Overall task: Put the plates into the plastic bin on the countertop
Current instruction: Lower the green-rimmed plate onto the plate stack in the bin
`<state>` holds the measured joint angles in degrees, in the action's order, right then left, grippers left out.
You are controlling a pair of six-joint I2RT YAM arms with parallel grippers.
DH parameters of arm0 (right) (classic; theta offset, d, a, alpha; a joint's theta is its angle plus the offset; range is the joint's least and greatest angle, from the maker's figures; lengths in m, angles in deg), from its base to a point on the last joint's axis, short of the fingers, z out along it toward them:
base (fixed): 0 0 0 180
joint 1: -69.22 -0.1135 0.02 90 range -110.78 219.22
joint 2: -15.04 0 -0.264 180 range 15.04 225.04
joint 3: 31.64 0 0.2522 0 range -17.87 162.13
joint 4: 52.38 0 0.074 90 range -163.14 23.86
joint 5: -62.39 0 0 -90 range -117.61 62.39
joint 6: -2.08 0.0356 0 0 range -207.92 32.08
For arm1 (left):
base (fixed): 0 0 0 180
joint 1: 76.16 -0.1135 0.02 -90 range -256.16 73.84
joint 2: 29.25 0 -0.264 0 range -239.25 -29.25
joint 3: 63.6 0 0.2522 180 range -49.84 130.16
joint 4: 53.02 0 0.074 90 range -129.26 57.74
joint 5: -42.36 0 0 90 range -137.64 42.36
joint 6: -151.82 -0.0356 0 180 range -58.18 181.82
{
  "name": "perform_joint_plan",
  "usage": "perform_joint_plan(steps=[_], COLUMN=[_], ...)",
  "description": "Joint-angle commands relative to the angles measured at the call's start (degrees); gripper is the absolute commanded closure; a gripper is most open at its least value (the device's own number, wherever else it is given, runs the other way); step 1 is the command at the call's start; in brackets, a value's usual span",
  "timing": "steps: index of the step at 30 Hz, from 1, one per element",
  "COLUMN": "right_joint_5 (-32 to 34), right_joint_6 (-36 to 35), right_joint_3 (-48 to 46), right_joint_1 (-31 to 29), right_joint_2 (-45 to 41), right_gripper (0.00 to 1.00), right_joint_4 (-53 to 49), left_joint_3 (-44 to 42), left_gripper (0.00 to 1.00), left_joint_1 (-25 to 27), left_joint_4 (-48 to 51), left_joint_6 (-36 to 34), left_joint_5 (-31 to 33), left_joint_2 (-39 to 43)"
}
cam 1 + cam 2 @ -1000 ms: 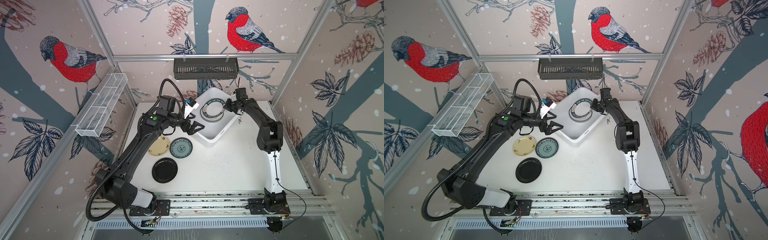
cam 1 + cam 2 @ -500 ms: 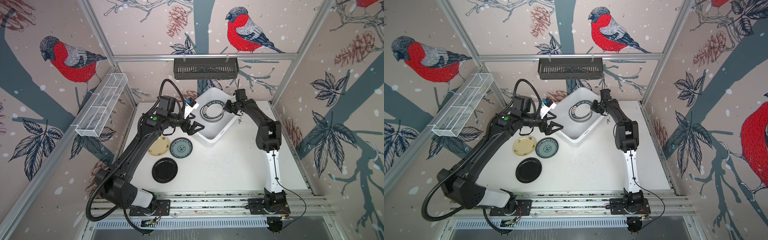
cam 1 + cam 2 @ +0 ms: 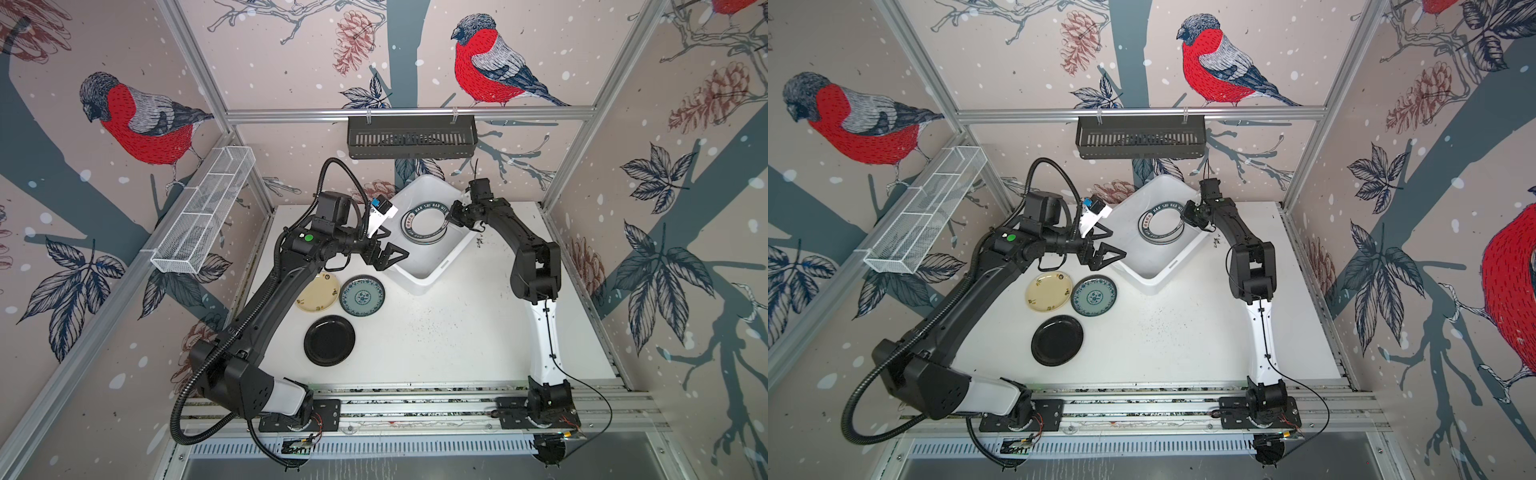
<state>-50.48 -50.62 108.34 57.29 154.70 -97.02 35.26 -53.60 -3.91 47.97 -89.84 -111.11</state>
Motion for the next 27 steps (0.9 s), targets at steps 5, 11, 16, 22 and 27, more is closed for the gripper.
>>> perform_joint_plan(steps=[5,11,16,22,27], right_joint_5=[-1.0,-1.0,-0.9,-0.8,-0.7], right_joint_6=[-0.2,0.0,0.0,-0.1,-0.1], right_joint_3=[0.3,0.2,0.3,0.3,0.4], right_joint_1=[0.1,0.2,0.3,0.6,0.6], right_joint_2=[0.2,0.5,0.6,0.8,1.0], right_gripper=[0.91,0.89,0.86,0.84,0.83], right_joint_4=[1.0,1.0,0.9,0.7,0.6], left_joint_3=[-0.2,-0.2,-0.3,-0.3,-0.4], left_gripper=[0.02,0.02,0.02,0.03,0.02], left_joint_1=[0.0,0.0,0.0,0.0,0.0], left_joint_4=[-0.8,-0.8,-0.7,-0.8,-0.8], left_joint_6=[-0.6,-0.6,-0.7,-0.7,-0.7], left_joint_5=[-1.3,-1.4,-1.5,-1.6,-1.6], left_joint_2=[0.4,0.3,0.2,0.1,0.1])
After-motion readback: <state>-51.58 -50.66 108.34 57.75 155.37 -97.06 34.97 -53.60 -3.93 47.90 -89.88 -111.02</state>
